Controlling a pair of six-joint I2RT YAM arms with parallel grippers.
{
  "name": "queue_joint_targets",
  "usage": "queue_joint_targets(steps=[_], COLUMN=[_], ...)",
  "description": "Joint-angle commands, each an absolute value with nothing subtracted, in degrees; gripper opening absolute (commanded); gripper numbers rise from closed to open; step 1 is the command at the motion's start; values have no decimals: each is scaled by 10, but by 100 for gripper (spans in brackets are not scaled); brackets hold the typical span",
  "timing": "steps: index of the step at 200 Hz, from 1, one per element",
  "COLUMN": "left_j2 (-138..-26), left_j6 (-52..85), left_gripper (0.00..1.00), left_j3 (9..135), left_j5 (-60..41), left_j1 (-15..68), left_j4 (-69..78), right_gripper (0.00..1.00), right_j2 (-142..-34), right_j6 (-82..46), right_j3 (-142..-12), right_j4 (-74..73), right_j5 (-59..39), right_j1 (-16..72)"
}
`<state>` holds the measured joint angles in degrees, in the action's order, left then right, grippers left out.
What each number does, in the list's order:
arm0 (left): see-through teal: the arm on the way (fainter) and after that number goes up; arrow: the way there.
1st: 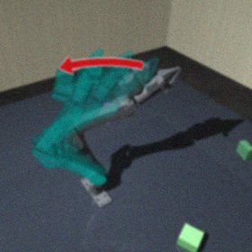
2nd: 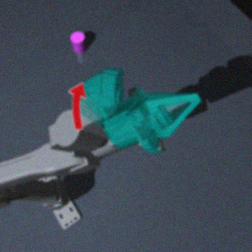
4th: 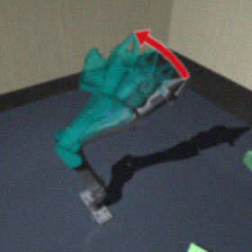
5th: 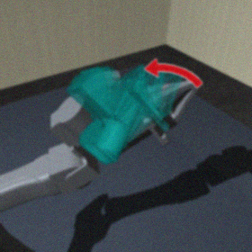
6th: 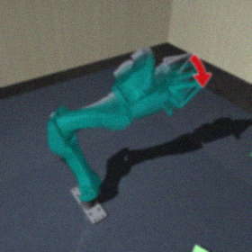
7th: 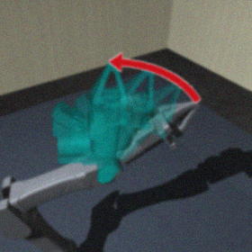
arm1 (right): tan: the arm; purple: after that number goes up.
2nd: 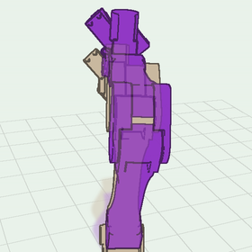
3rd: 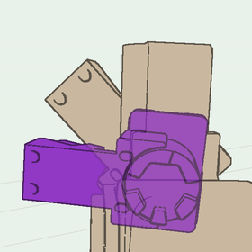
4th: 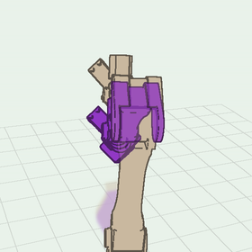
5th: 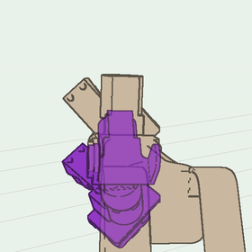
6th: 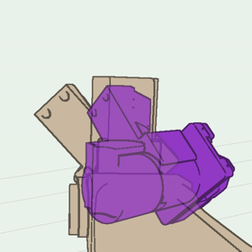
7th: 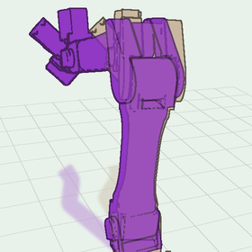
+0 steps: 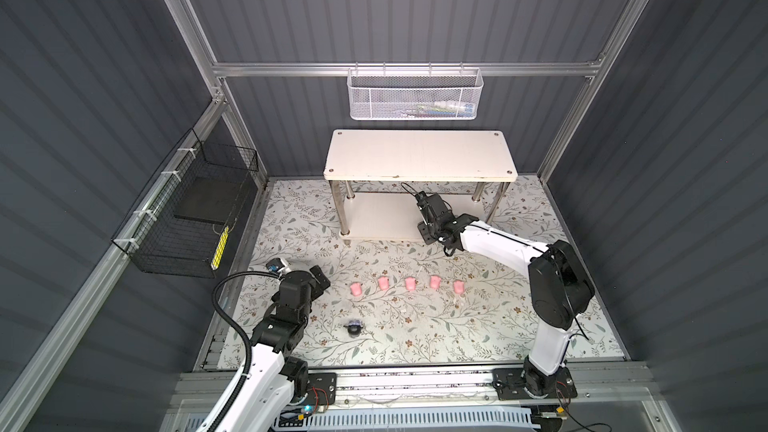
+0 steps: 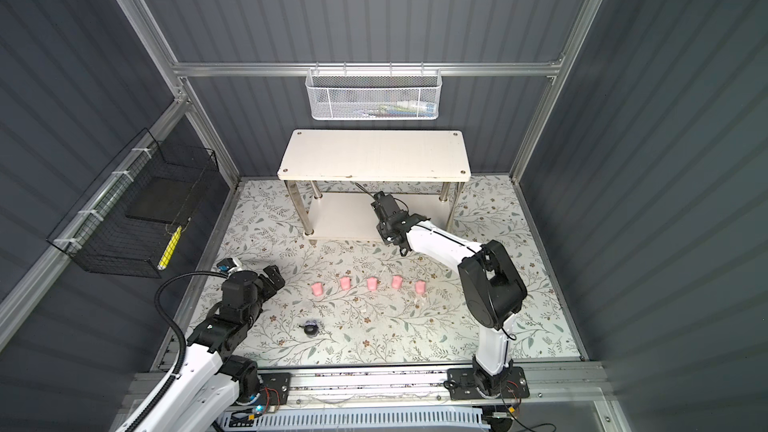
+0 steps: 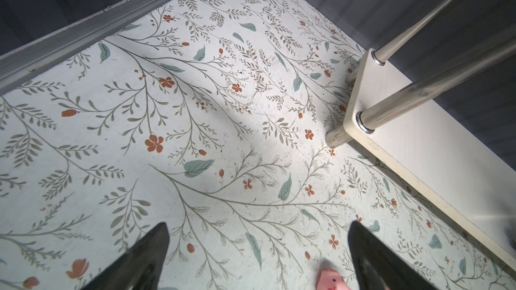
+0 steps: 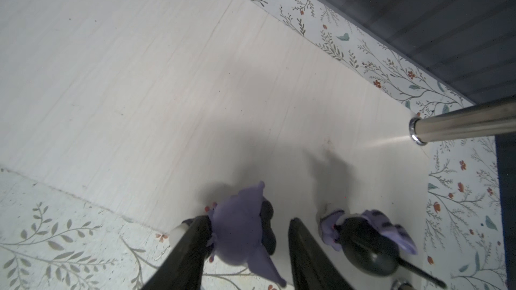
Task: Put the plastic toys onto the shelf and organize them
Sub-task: 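Lower the held purple toy onto the lower shelf tier beside the black toy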
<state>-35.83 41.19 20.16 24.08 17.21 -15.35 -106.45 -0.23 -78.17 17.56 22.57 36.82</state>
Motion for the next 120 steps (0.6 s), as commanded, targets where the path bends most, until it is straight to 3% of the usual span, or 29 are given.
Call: queue_joint_targets(steps=[1,120], left_j2=[-348,-337], left_j6=[414,414], left_gripper=[100,100], left_j3=[194,190], left_j5=[250,253], left_j1=[173,173], left_j4=[-160,-169], right_gripper=[51,52], right_j2=[-1077,-1085], right_j6=[-11,-13], right_j3=[-782,-786], right_j4=[179,179], right_j5=[227,228], right_j1=[373,377])
